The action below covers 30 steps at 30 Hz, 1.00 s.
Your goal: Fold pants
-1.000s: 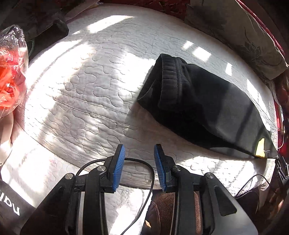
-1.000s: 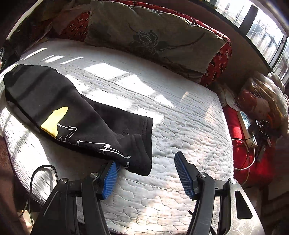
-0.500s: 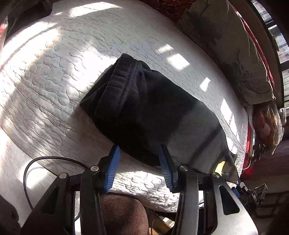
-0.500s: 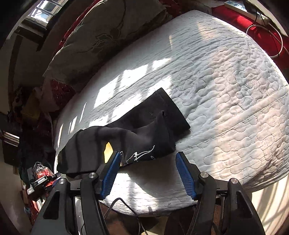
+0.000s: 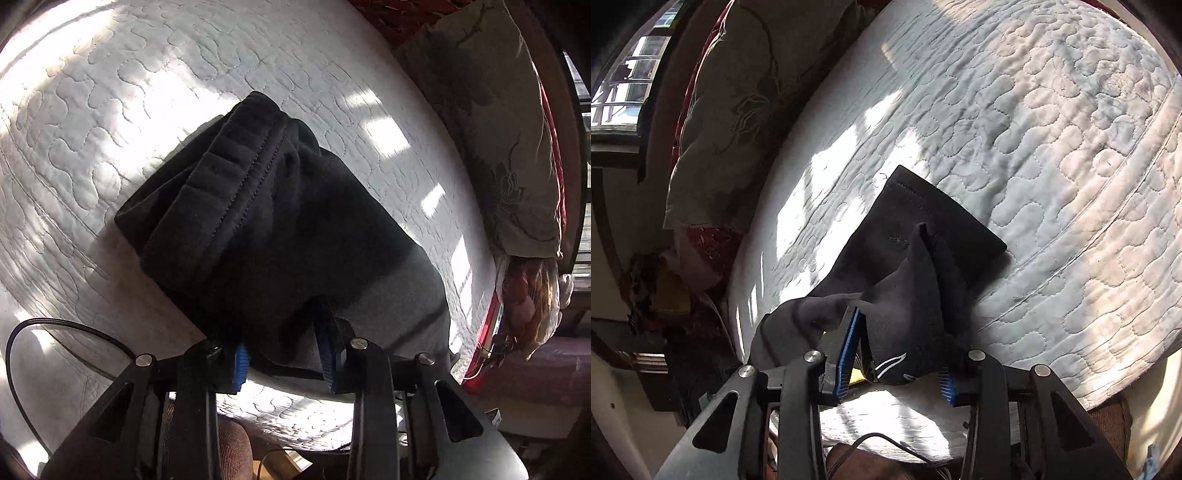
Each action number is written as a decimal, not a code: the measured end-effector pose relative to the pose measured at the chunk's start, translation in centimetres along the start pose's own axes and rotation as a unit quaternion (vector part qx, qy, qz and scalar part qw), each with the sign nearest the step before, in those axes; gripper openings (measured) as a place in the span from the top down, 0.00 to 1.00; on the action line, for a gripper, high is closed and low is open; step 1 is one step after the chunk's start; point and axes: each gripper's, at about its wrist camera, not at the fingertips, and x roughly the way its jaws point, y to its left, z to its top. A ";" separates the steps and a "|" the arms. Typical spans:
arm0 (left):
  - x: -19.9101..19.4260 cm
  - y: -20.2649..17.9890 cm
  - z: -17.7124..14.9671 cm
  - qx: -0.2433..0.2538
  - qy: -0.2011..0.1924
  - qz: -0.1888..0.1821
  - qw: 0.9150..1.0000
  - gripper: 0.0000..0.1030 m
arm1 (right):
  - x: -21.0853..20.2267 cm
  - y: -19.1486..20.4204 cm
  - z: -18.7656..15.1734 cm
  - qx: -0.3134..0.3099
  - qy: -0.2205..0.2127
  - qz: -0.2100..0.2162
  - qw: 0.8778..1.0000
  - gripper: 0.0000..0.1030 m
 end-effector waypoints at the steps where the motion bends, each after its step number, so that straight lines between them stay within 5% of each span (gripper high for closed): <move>1: -0.1 0.0 0.2 -0.003 0.005 -0.006 1.000 0.93 | 0.0 -0.4 0.1 0.007 -0.001 0.007 1.000 0.85; 7: -4.3 -1.2 2.4 -0.028 -0.026 -0.061 0.997 0.98 | -0.4 3.1 3.1 -0.024 -0.020 0.039 0.999 0.90; 12: -4.4 -1.6 2.4 -0.003 -0.038 -0.036 0.999 0.98 | -3.4 8.1 6.4 -0.074 -0.085 0.092 0.989 0.90; 19: -1.7 1.1 0.4 -0.003 -0.011 0.005 1.000 0.98 | 0.2 2.1 3.7 -0.046 -0.021 0.058 0.997 0.90; 26: -2.0 3.0 -0.5 -0.008 -0.015 0.011 1.000 0.98 | 0.5 -1.5 2.0 -0.034 -0.004 0.059 0.998 0.90; 30: -1.7 3.7 -0.6 -0.008 -0.005 0.002 1.000 0.95 | 0.5 -2.8 1.4 -0.051 0.009 0.011 0.999 0.85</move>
